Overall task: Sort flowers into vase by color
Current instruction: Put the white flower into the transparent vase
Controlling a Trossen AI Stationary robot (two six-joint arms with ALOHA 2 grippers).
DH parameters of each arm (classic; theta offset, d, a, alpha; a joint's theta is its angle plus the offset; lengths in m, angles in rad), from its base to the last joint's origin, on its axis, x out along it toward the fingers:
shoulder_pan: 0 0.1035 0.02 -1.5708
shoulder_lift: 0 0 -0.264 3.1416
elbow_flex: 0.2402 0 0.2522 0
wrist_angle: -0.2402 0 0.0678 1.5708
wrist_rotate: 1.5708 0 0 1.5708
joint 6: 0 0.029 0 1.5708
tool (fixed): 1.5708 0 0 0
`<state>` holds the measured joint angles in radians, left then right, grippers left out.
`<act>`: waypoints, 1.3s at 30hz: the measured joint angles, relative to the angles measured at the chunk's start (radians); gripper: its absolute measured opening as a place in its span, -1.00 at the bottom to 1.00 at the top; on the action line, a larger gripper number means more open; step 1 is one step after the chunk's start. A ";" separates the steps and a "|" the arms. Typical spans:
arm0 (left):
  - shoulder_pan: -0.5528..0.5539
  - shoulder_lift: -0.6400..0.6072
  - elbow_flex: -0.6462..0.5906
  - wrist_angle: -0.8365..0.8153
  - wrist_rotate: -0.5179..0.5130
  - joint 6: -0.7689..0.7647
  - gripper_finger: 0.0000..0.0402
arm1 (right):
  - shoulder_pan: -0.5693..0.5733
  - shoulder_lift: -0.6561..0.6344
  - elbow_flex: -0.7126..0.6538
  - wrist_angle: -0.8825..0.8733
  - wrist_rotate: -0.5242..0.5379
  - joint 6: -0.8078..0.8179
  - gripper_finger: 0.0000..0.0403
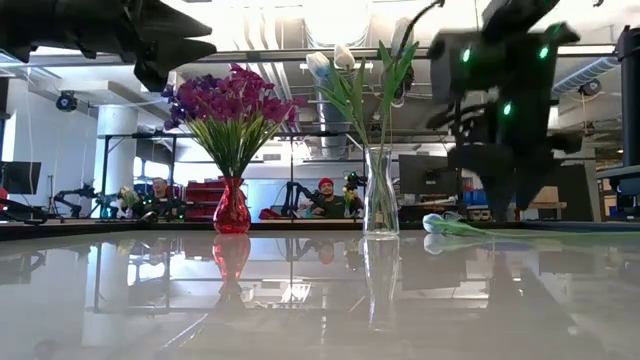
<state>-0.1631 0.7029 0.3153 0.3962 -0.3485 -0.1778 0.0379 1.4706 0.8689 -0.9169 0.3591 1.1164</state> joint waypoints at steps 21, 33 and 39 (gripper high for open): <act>0.000 0.003 -0.001 -0.002 -0.035 0.004 -0.26 | -0.242 0.100 -0.137 0.403 -0.003 -0.222 -0.70; 0.000 0.005 -0.002 -0.020 -0.034 -0.018 -0.26 | -0.134 -0.240 -0.183 0.387 0.092 -0.132 -0.91; 0.000 0.005 -0.002 -0.019 -0.033 -0.018 -0.26 | -0.040 -0.441 -0.237 0.474 0.236 -0.058 -0.91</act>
<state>-0.1631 0.7078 0.3138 0.3767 -0.3819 -0.1963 -0.0018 1.0296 0.6321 -0.4427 0.5951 1.0586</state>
